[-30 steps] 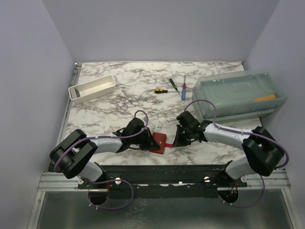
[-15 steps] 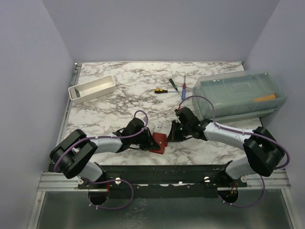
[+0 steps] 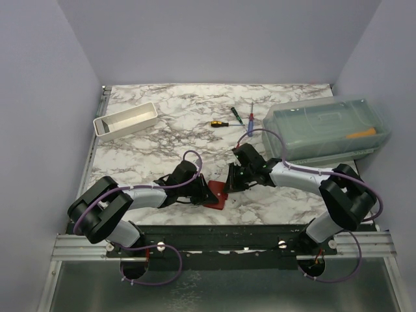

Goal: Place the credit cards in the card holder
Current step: Close the card holder at the center of the board.

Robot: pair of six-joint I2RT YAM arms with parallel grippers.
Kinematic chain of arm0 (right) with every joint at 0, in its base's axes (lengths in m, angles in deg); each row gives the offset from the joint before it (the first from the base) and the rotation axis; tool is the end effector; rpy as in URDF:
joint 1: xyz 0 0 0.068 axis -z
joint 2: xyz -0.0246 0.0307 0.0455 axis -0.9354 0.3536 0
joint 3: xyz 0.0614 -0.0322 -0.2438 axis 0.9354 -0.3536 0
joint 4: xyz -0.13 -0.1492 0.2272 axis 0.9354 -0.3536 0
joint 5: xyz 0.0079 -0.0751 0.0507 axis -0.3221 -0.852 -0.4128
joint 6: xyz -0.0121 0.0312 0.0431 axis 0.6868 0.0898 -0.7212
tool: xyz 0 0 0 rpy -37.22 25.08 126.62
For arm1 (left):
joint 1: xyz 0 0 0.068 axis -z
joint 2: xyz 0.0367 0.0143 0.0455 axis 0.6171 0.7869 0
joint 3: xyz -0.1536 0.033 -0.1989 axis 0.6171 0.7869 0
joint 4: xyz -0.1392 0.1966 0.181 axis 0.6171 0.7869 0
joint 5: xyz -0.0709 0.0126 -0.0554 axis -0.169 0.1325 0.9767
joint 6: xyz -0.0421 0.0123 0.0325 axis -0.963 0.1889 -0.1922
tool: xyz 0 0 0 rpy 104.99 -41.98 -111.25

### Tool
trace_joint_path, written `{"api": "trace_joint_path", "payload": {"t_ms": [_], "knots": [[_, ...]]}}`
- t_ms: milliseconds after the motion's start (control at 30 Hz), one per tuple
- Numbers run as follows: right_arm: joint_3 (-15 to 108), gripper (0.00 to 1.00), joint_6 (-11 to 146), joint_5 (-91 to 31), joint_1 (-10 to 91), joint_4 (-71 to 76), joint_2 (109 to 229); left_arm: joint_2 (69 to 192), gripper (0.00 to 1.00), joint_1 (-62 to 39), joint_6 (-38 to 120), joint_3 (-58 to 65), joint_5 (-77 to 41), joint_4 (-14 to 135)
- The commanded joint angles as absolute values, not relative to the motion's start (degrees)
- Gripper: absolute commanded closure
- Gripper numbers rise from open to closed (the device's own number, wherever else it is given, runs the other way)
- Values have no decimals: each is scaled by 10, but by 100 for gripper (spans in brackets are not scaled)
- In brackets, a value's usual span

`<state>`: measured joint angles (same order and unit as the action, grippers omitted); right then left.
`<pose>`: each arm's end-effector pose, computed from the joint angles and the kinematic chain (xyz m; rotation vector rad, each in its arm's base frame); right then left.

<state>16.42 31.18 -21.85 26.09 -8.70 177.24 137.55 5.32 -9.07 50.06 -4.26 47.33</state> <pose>0.2331 0.2325 0.1142 -0.1214 2.7508 0.8692 0.1898 -0.1986 0.0726 -0.1955 2.6580 -1.2436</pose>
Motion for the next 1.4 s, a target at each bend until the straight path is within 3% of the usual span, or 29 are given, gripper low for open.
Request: {"api": "trace_joint_path", "payload": {"t_ms": [0,1067,1233,1367], "knots": [[187,100,329,-214,253,-109,1798,1377,100,59,-82,512,-72,506],[269,100,340,-311,179,-243,1884,1372,100,60,-80,505,-76,518],[241,84,324,-270,180,-182,1856,1367,100,59,-81,510,-77,518],[233,81,311,-262,180,-156,1852,1366,100,60,-81,513,-77,518]]}}
